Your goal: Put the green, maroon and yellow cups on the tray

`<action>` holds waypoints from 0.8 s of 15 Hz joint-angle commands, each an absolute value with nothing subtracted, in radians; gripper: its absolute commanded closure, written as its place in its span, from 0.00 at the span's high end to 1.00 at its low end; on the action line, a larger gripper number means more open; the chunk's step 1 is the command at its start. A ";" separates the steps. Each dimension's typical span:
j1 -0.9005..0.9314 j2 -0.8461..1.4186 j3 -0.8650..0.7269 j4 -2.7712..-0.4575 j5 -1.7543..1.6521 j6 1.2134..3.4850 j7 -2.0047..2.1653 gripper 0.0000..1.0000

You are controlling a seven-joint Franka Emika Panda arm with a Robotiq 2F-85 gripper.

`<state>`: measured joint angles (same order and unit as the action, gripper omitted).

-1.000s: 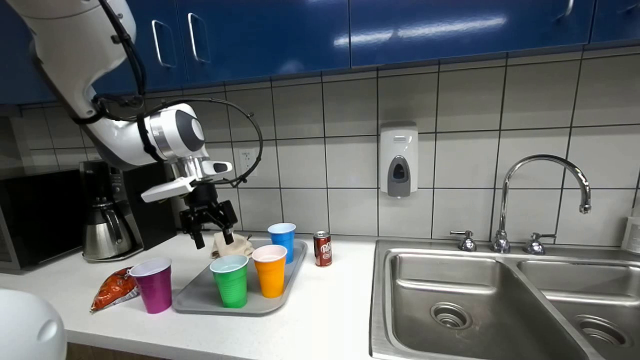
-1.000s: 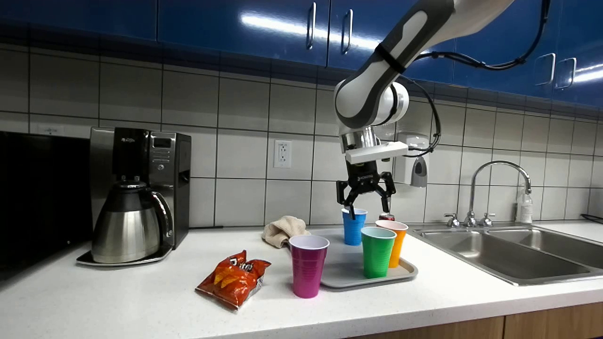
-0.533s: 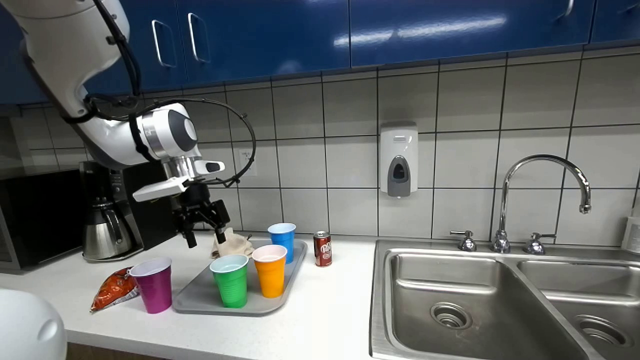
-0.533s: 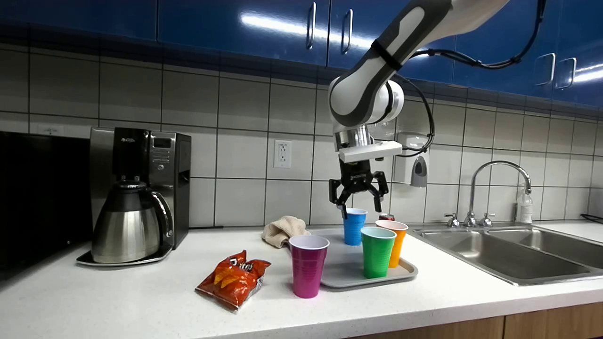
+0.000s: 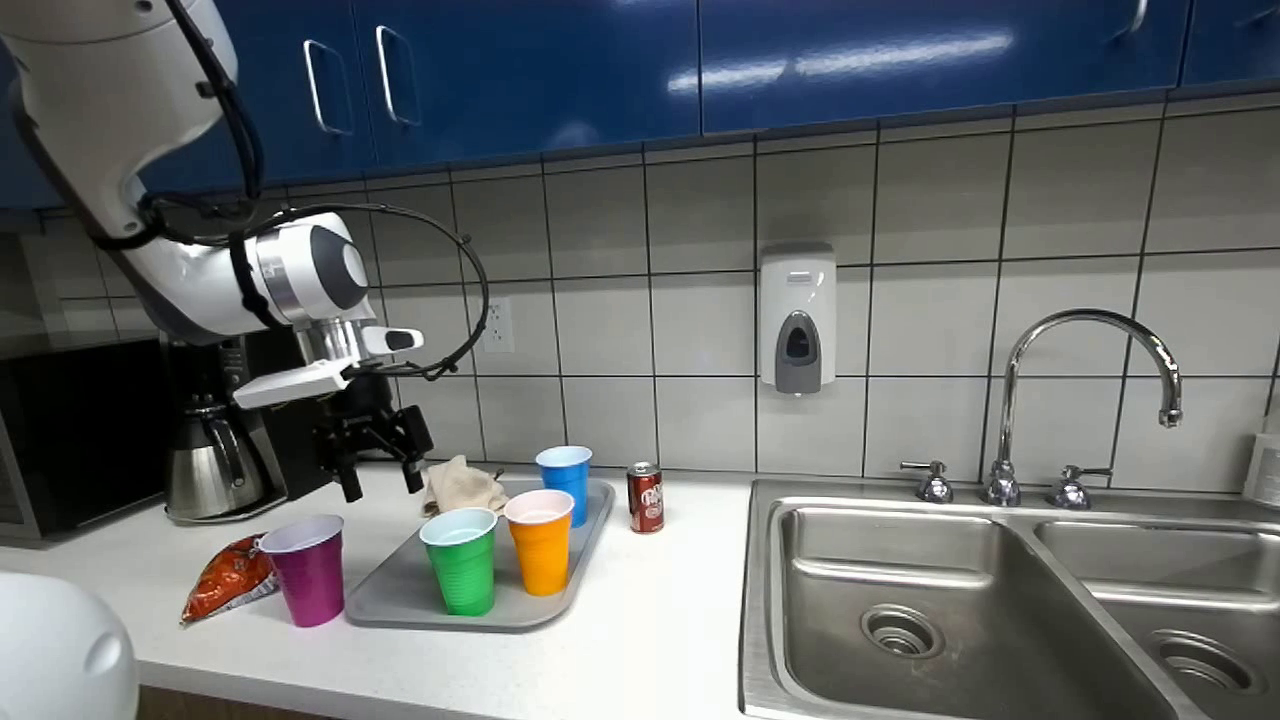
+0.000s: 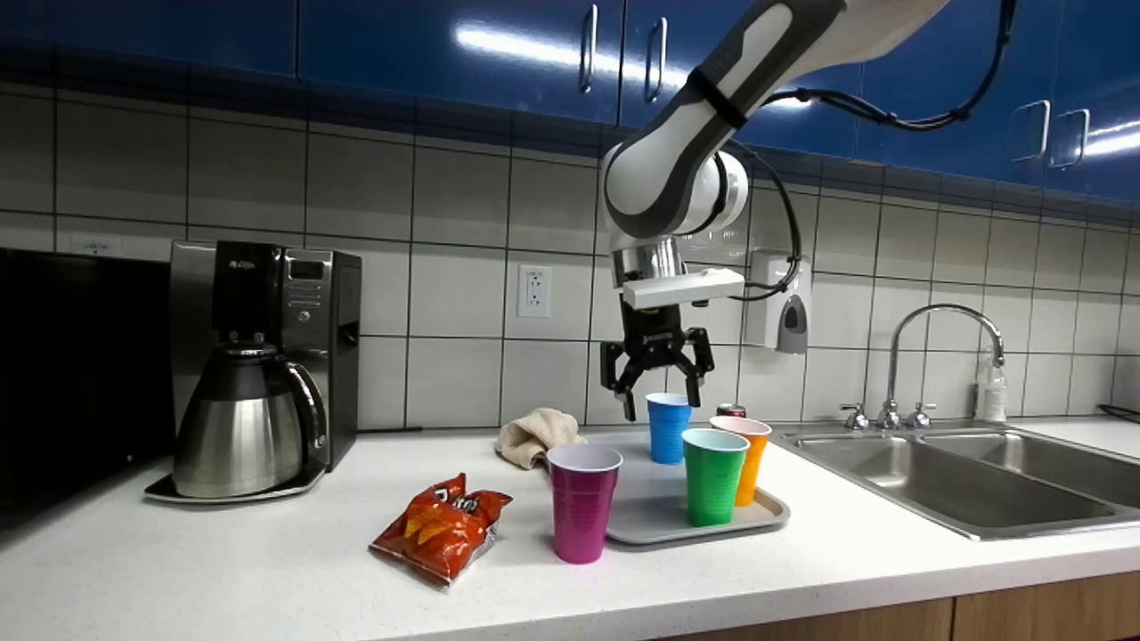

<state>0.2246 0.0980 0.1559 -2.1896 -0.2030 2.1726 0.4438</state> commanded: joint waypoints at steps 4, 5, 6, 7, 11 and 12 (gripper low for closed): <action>0.234 0.128 0.184 -2.175 -0.112 2.217 0.348 1.00; 0.234 0.133 0.186 -2.175 -0.097 2.222 0.333 1.00; 0.235 0.140 0.187 -2.172 -0.086 2.225 0.320 1.00; 0.234 0.146 0.190 -2.169 -0.067 2.224 0.298 1.00; 0.237 0.172 0.196 -2.165 -0.032 2.230 0.246 1.00; 0.239 0.180 0.197 -2.164 -0.031 2.236 0.244 1.00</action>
